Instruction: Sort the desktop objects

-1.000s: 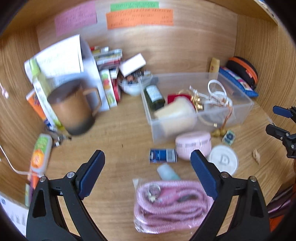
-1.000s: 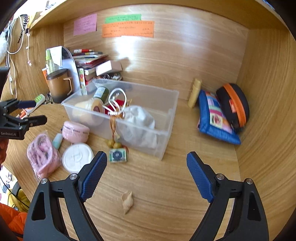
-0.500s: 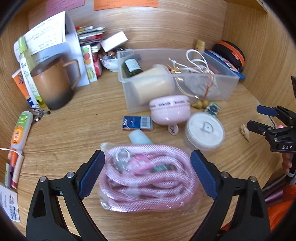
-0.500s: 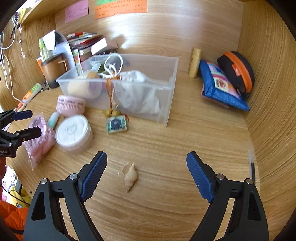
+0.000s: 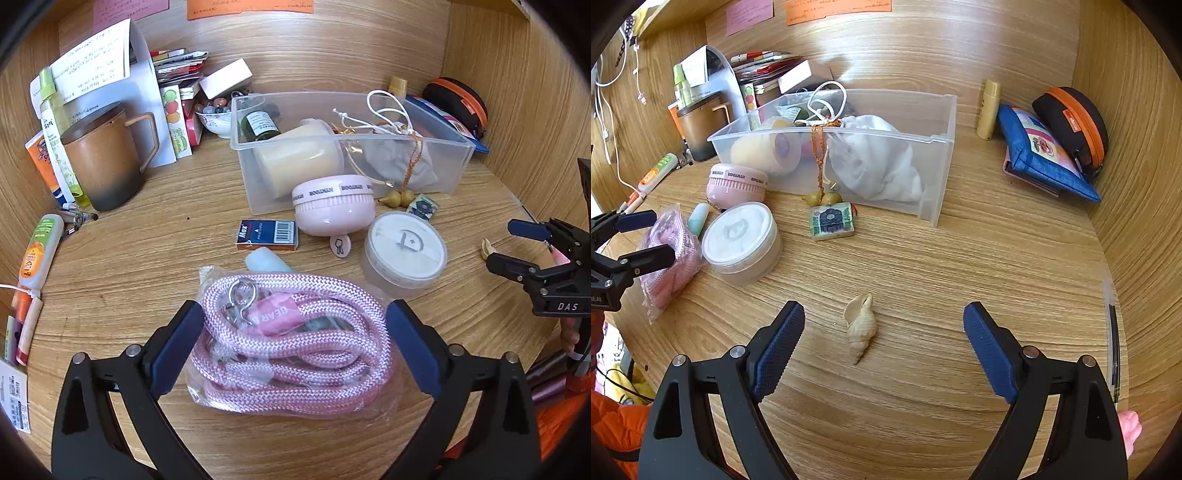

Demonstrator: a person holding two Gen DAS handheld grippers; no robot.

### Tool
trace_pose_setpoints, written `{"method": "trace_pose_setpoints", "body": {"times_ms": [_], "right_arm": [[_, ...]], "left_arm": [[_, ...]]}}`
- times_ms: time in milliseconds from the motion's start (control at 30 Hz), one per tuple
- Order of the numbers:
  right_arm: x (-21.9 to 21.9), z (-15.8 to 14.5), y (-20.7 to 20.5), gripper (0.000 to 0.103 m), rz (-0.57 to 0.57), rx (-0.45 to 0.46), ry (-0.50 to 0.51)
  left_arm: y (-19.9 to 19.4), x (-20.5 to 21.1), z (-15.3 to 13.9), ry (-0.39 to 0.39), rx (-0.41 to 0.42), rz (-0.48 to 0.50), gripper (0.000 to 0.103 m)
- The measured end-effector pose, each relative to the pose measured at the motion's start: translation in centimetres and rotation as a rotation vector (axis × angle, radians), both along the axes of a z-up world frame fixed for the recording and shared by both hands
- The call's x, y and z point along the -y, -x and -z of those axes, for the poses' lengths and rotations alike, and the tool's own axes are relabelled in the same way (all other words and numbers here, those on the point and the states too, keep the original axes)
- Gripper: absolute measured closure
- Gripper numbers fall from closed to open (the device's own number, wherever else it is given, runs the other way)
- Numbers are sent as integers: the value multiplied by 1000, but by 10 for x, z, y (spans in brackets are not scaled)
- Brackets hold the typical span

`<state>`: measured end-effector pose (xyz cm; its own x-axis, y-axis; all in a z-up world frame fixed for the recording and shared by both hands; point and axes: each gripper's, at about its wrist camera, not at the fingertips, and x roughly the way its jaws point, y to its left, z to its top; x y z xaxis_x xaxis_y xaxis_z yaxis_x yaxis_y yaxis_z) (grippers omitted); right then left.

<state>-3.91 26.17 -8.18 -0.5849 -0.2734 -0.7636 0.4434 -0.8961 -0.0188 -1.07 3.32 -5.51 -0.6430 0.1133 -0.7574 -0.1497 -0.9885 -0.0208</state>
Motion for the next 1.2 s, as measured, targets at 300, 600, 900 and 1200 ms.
{"method": "trace_pose_setpoints", "body": {"times_ms": [300,600,900,1200], "right_arm": [[1,1,-1,18,-10,0,-7],[1,4,-2,20,-11,-5,-13],[5,8,-1,32,-17,5,-21],[8,10,-4,46,-45,1,-29]], "left_arm": [[-6,-4,3,1,4,31,1],[-15,-11,6,27,13,75,1],[-8,-11,9,68,11,39,1],[-1,2,13,89,-22,-31,1]]}}
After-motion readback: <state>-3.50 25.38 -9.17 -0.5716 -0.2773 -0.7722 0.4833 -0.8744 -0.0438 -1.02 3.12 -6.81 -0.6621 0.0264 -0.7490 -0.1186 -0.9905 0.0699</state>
